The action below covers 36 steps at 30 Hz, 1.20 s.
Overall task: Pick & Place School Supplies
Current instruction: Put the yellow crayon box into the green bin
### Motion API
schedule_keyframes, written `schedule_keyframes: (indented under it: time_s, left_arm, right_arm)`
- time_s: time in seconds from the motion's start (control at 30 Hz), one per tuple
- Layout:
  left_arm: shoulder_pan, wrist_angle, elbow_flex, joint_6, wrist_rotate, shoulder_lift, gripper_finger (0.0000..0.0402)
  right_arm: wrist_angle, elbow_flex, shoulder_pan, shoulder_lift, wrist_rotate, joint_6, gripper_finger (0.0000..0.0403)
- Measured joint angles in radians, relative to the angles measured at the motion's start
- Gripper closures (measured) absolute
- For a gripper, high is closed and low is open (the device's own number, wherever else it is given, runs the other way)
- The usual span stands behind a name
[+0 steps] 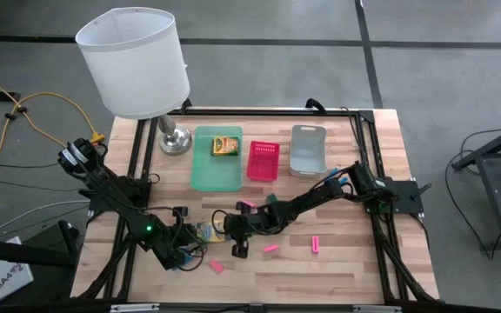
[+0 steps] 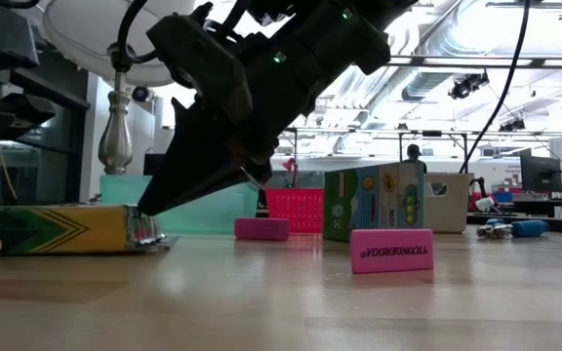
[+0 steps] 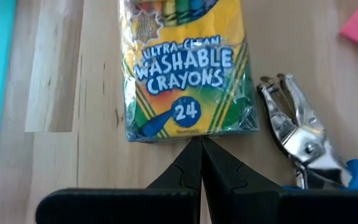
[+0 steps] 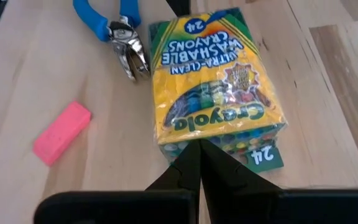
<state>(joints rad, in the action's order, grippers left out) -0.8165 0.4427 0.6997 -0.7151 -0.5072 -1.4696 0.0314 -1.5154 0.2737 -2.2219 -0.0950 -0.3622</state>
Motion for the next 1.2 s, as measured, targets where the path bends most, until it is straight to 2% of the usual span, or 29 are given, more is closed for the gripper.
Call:
schedule_keyframes:
  time_s: [0.3,0.7,1.2]
  left_arm:
    - [0.003,-0.033,-0.026,-0.016,0.016,0.000,0.0401]
    - [0.002,-0.031,-0.029,-0.012,0.021,0.000,0.0401]
    - [0.024,-0.081,-0.030,0.041,0.019,-0.001,0.0401]
  right_arm:
    - [0.020,0.000,0.000,-0.006,0.016,-0.009,0.0400]
    - [-0.081,0.000,-0.004,-0.026,0.037,0.000,0.0400]
    - [-0.122,0.000,-0.006,-0.026,0.053,0.019,0.0400]
